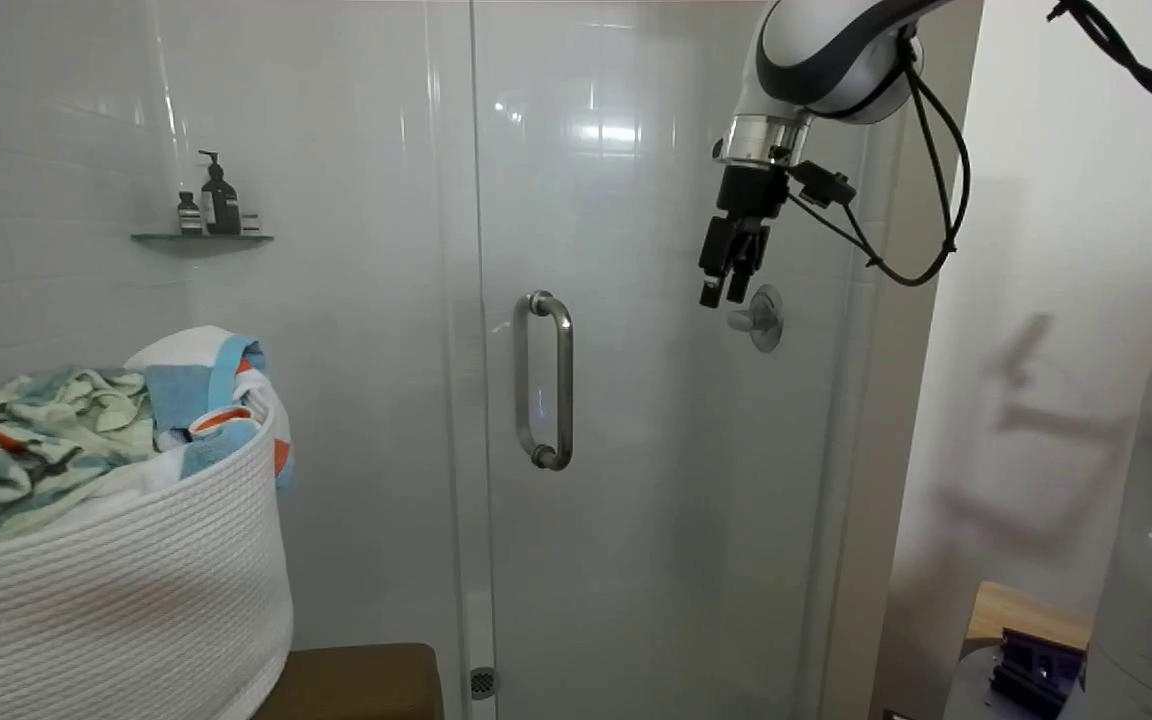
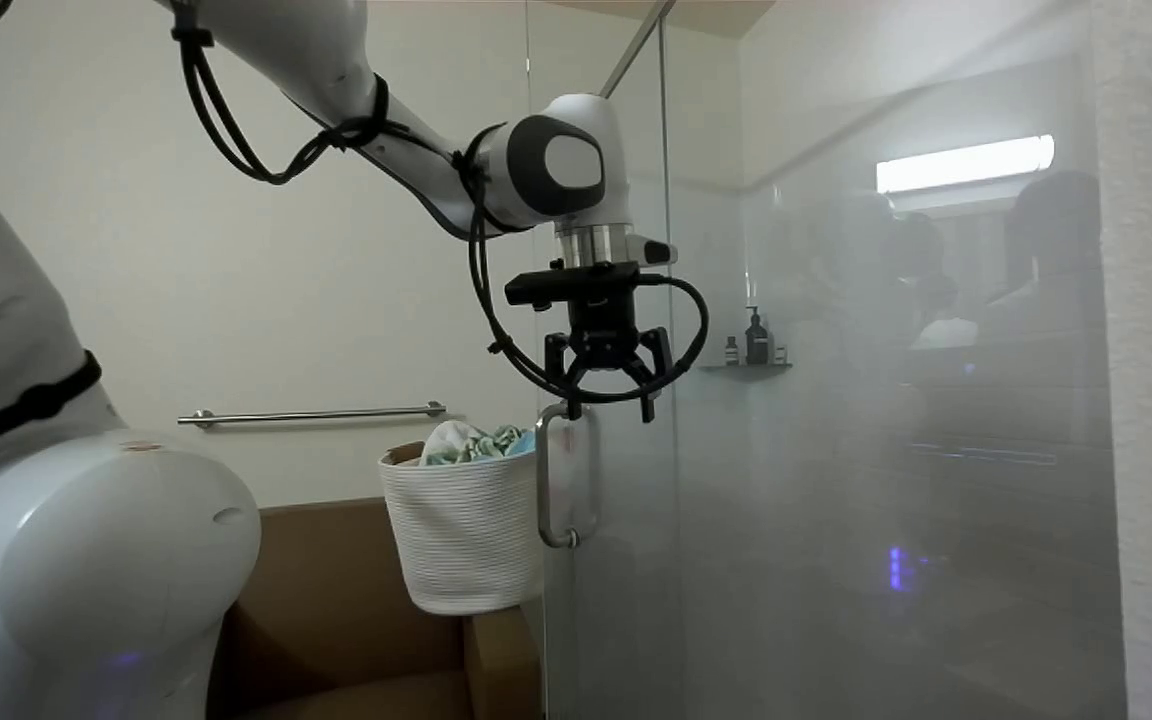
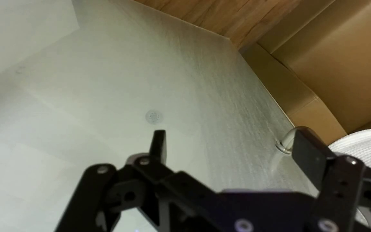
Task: Close the shower door
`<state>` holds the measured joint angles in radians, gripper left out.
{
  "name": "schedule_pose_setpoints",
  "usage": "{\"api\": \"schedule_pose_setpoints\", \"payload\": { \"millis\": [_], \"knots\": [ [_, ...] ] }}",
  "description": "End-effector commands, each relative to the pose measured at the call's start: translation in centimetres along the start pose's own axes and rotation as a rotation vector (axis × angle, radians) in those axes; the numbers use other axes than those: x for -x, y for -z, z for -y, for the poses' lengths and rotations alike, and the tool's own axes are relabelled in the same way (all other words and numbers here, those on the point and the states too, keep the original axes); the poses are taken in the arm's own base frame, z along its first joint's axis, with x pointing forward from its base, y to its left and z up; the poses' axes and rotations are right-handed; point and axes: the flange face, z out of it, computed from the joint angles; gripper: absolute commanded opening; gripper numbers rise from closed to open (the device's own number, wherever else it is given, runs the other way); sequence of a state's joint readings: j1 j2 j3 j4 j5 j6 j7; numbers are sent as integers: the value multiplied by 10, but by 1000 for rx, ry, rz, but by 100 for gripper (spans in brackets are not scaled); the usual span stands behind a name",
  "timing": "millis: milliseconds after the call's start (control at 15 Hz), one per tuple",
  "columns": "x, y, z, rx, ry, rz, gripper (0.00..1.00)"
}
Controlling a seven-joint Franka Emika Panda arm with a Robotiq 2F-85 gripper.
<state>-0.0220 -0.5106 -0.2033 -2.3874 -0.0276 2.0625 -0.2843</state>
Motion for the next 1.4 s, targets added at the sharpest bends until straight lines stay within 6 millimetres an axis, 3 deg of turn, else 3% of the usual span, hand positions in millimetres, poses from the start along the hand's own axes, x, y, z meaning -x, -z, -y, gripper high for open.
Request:
{"api": "schedule_pose_setpoints", "payload": {
  "millis": [0, 533, 933, 1333],
  "knots": [
    [-7, 2, 4, 4, 44, -104, 100],
    [-30, 26, 5, 80, -3, -542, 100],
    [-41, -1, 7, 105, -39, -727, 100],
    [-54, -5, 23, 83, -22, -869, 100]
  ]
}}
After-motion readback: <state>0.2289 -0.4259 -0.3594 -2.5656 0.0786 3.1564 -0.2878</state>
